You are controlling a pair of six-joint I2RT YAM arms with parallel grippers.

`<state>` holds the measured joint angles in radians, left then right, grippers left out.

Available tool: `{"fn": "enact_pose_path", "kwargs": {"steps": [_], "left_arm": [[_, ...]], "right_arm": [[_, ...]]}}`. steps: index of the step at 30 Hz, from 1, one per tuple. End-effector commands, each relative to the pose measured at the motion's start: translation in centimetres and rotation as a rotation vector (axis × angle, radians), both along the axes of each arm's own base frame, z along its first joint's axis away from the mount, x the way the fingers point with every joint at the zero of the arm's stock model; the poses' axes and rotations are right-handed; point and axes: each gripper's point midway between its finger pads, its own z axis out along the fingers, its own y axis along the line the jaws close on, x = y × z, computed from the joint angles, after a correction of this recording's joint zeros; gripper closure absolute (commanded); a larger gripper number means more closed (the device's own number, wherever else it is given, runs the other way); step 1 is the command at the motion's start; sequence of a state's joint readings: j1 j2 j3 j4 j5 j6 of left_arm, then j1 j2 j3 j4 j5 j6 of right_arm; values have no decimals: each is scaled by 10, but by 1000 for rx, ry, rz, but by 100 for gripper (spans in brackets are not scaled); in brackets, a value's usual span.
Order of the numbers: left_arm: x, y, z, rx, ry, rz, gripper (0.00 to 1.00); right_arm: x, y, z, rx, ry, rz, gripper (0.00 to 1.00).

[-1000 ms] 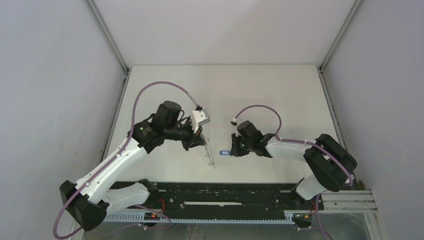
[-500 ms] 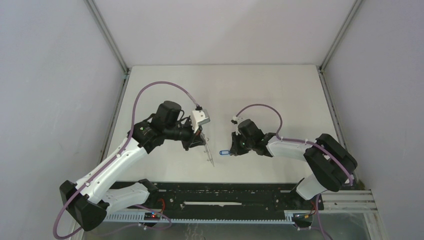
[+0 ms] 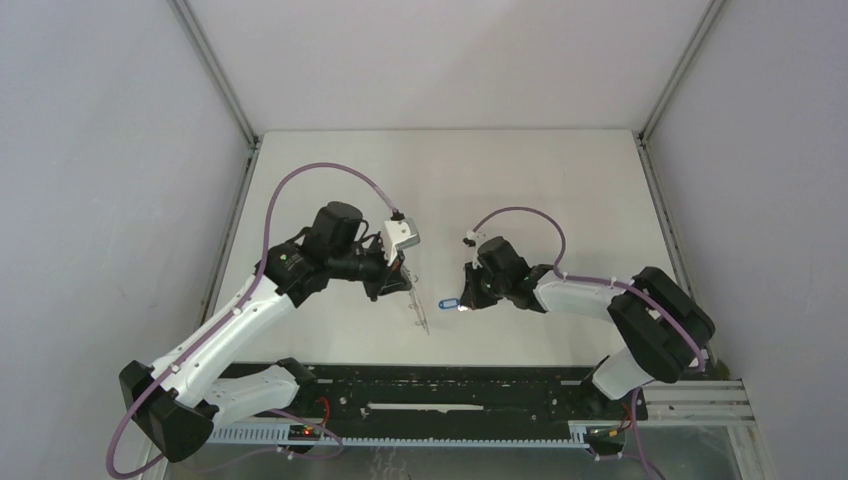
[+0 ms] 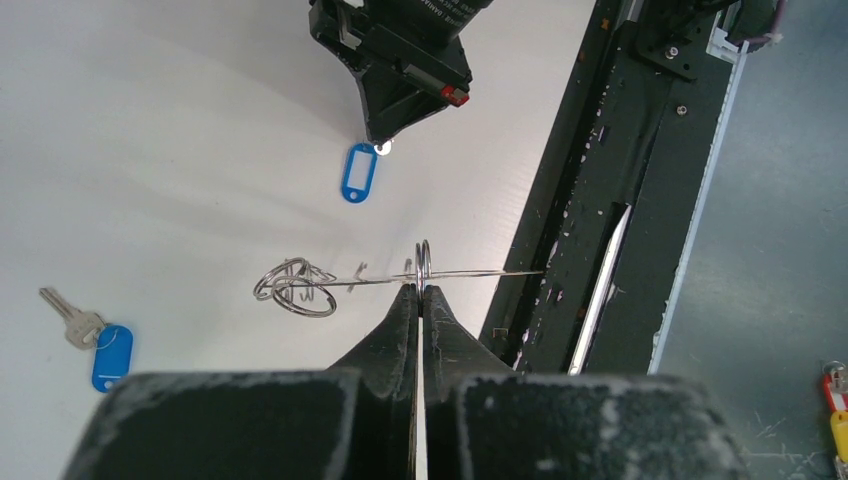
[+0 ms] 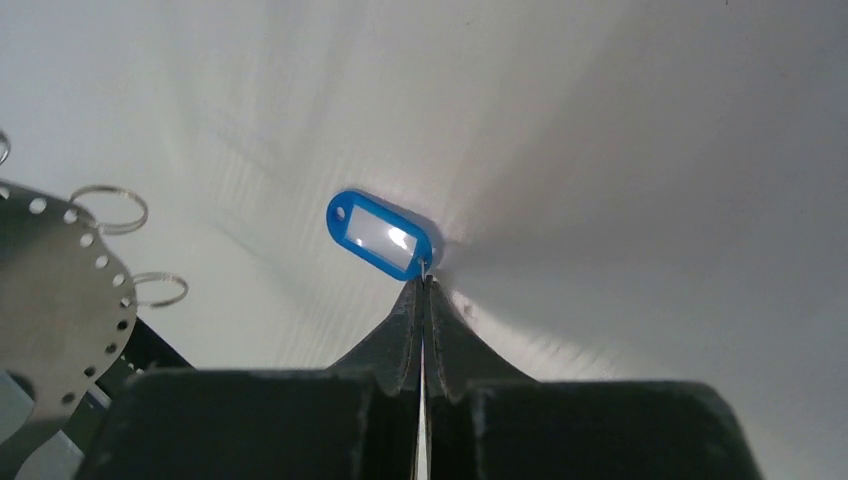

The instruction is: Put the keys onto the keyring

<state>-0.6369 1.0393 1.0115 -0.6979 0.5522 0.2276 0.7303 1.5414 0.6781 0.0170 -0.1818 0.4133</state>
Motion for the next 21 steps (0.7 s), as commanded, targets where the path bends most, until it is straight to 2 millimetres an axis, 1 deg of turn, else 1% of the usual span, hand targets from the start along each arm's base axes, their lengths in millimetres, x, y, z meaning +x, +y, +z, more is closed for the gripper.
{"fn": "enact_pose_path", "kwargs": {"steps": [1, 2, 6, 11, 14, 17, 21], "left_arm": [[0, -1, 0, -25, -3, 4, 100], [-1, -1, 0, -24, -1, 1, 100], [-4, 0, 0, -26, 6, -10, 100], [-3, 1, 1, -13, 11, 0, 100], [-3, 1, 1, -15, 19, 14, 100], [-4, 0, 3, -27, 26, 18, 100], [-8, -4, 6, -42, 42, 10, 100]], "right_arm": [[3, 9, 38, 50, -113, 55, 100], [3, 11, 46, 64, -137, 68, 100], [-10, 7, 66, 75, -166, 120, 100], [-30, 9, 95, 132, -208, 206, 100], [-48, 14, 120, 167, -267, 286, 100], [-67, 17, 151, 198, -367, 392, 100], [-80, 22, 193, 247, -402, 452, 100]]}}
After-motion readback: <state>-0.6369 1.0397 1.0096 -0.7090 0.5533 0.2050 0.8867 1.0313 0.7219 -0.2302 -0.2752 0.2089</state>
